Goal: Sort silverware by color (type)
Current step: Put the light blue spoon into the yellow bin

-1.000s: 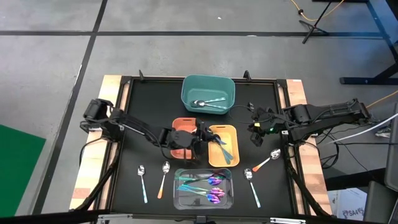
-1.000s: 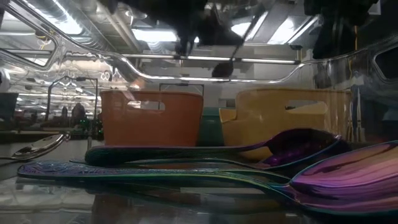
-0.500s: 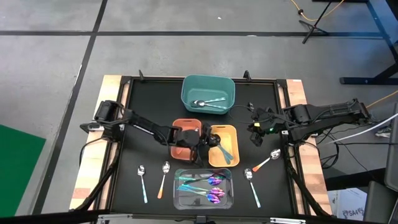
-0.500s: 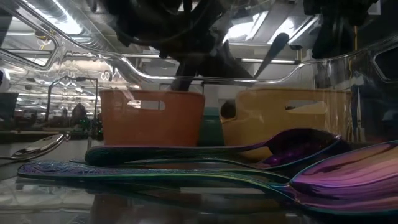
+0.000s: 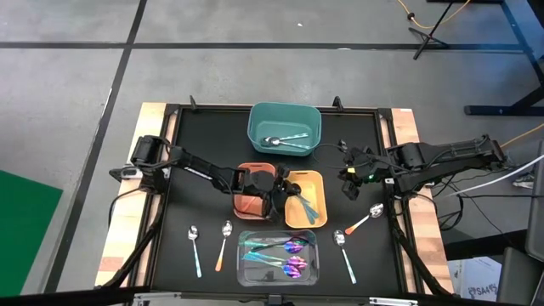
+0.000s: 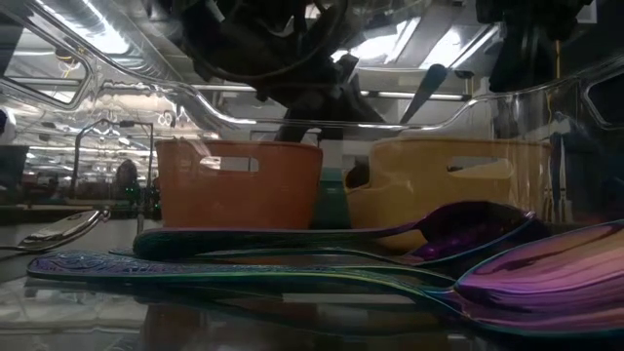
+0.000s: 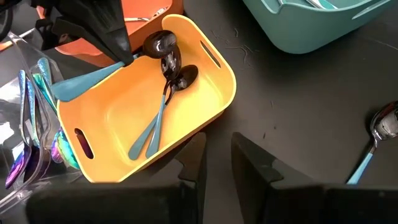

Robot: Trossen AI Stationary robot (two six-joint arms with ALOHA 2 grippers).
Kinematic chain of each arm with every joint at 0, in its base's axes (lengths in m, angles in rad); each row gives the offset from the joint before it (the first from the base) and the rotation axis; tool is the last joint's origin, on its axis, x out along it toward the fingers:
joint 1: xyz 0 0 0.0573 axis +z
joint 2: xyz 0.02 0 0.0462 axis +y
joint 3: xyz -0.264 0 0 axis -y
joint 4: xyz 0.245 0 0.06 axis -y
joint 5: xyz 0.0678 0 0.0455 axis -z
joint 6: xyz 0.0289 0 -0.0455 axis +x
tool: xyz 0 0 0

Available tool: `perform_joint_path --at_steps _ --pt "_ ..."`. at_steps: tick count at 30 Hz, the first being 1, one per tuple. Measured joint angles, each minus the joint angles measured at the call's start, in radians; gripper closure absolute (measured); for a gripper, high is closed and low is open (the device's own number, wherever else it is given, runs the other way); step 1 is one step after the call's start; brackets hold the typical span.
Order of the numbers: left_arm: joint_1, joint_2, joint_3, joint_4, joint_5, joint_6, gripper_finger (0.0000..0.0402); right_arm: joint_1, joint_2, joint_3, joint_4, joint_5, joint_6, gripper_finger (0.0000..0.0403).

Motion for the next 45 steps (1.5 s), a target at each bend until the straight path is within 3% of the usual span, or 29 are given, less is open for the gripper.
perform_joint_path --at_steps 17,38,45 --pt "0.022 0.0 0.0 -0.006 0.049 -0.009 0.0401 0.0 0.0 0.0 0.0 -0.001 0.0 0.0338" --pt "0.022 -0.001 0.0 -0.006 0.006 -0.055 0.0401 0.0 0.0 0.0 0.0 -0.001 0.0 0.0338" --pt "0.022 -0.002 0.0 -0.005 0.006 -0.054 0.036 0.0 0.0 0.0 0.0 -0.001 0.0 0.0338"
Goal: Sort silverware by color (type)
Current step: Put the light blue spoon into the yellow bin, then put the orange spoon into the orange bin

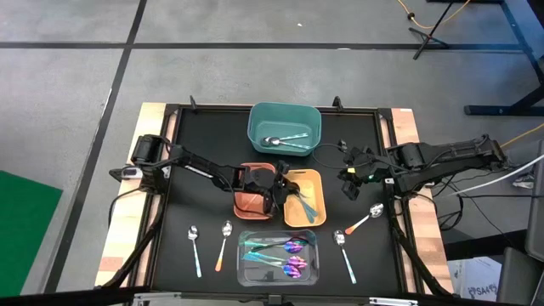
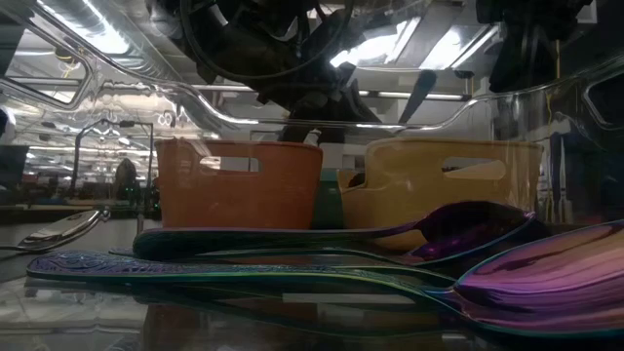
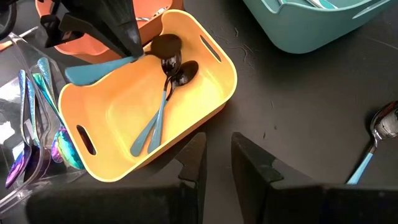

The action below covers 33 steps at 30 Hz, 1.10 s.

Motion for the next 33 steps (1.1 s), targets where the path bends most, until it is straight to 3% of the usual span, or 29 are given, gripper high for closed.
perform_joint_path --at_steps 6,25,33 --pt "0.0 0.0 0.0 0.0 0.007 -0.002 0.0334 0.0 0.0 0.0 0.0 0.0 0.0 0.0338" --pt "-0.004 0.0 0.0 0.004 0.011 -0.007 0.0335 0.0 0.0 0.0 0.0 0.0 0.0 0.0338" --pt "-0.041 -0.032 0.0 0.049 -0.01 -0.087 0.0335 0.0 0.0 0.0 0.0 -0.007 0.0 0.0338"
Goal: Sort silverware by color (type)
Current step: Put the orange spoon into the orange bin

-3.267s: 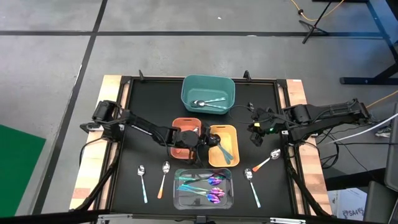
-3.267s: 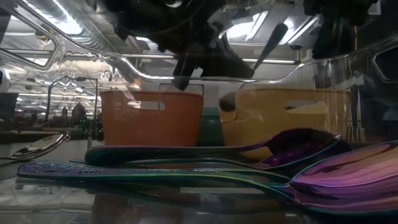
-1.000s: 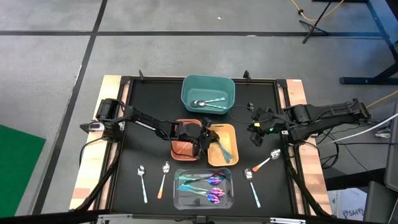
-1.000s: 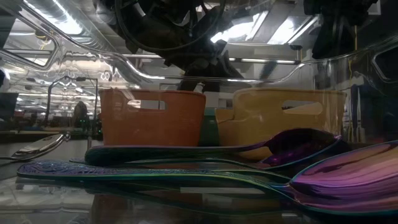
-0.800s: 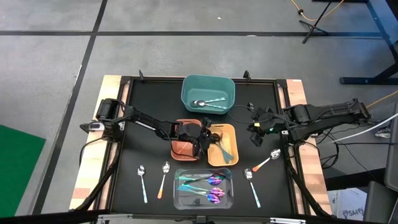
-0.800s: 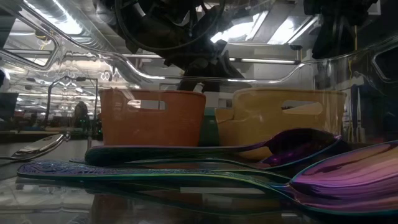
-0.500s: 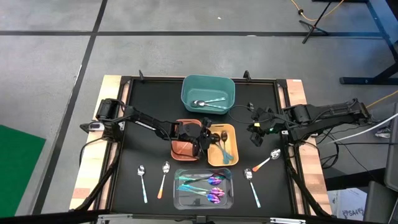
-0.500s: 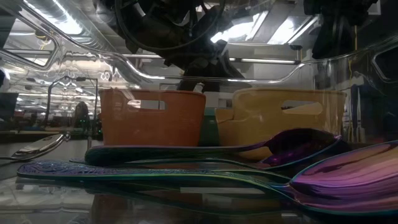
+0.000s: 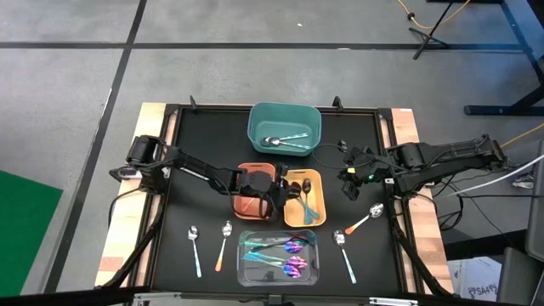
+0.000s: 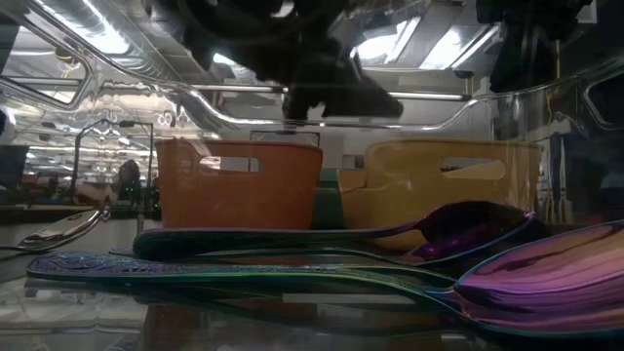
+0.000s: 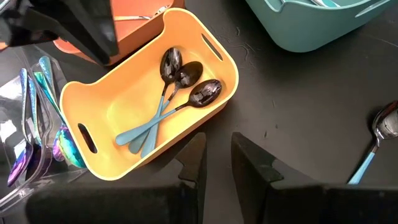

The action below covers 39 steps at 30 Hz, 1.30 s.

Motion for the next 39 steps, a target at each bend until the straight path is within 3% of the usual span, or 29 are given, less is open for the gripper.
perform_joint_path --at_steps 9,17,27,32,39 --pt "-0.029 -0.113 0.0 -0.02 -0.115 -0.151 0.0335 0.0 0.0 0.0 0.0 0.0 0.0 0.0338" --pt "-0.059 -0.235 0.0 -0.075 -0.159 -0.428 0.0335 0.0 0.0 0.0 0.0 0.0 0.0 0.0338" --pt "-0.085 -0.411 0.0 -0.361 -0.162 -0.842 0.0335 0.0 0.0 0.0 0.0 0.0 0.0 0.0338" --pt "-0.112 -0.489 0.001 -0.614 -0.102 -1.136 0.0335 0.0 0.0 0.0 0.0 0.0 0.0 0.0338" --pt "-0.165 -0.55 0.001 -0.94 0.137 -1.641 0.0335 0.0 0.001 0.0 0.001 0.03 0.0 0.0338"
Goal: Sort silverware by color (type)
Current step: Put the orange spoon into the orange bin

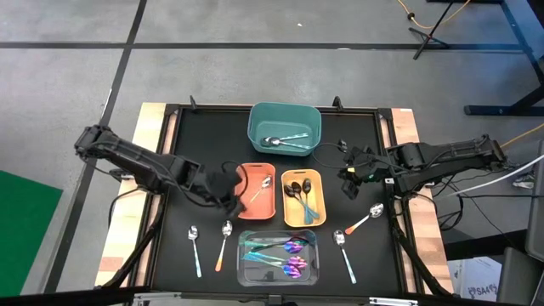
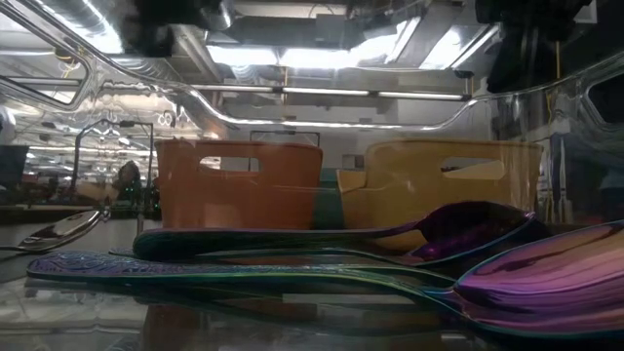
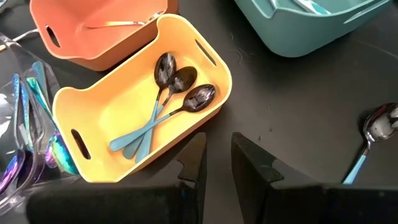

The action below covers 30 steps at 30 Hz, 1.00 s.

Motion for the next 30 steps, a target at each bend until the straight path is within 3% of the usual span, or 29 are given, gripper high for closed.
perform_joint_path --at_steps 7,14,20,30 --pt "-0.092 0.036 0.0 -0.161 0.187 -0.403 0.0335 0.0 0.0 0.0 0.0 0.015 0.0 0.0338" --pt "-0.191 0.102 0.0 -0.18 0.183 -0.635 0.0335 0.0 0.0 0.0 0.0 0.015 0.0 0.0338" --pt "-0.255 0.199 0.0 -0.188 0.168 -0.734 0.0335 0.0 0.0 0.0 0.0 0.015 0.0 0.0338" --pt "-0.287 0.354 0.0 -0.178 0.167 -0.74 0.0335 0.0 0.0 0.0 -0.001 0.015 0.0 0.0338"
